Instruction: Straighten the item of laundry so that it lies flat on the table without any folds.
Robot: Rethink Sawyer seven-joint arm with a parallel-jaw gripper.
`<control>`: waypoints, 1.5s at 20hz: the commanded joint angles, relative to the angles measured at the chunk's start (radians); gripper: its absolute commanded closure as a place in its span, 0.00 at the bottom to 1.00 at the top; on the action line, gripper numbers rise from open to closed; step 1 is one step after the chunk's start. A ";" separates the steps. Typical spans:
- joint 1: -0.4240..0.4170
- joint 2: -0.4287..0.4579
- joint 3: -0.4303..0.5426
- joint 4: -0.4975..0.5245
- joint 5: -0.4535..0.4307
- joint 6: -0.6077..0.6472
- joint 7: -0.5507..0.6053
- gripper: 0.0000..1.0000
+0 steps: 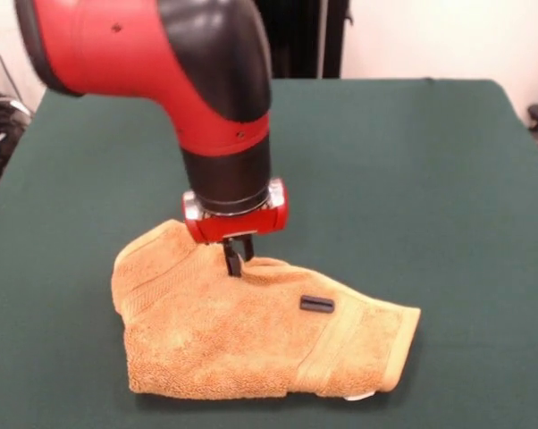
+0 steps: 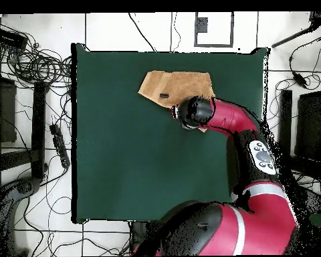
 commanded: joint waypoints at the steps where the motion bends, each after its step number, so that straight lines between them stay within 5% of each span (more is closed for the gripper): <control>1: -0.018 0.261 0.151 -0.177 -0.007 0.242 -0.210 1.00; 6: -0.017 0.286 0.189 -0.281 -0.016 0.339 -0.232 1.00; 21: -0.108 0.304 0.319 -0.375 -0.067 0.388 -0.426 1.00; 30: -0.153 0.329 0.375 -0.531 -0.047 0.581 -0.503 1.00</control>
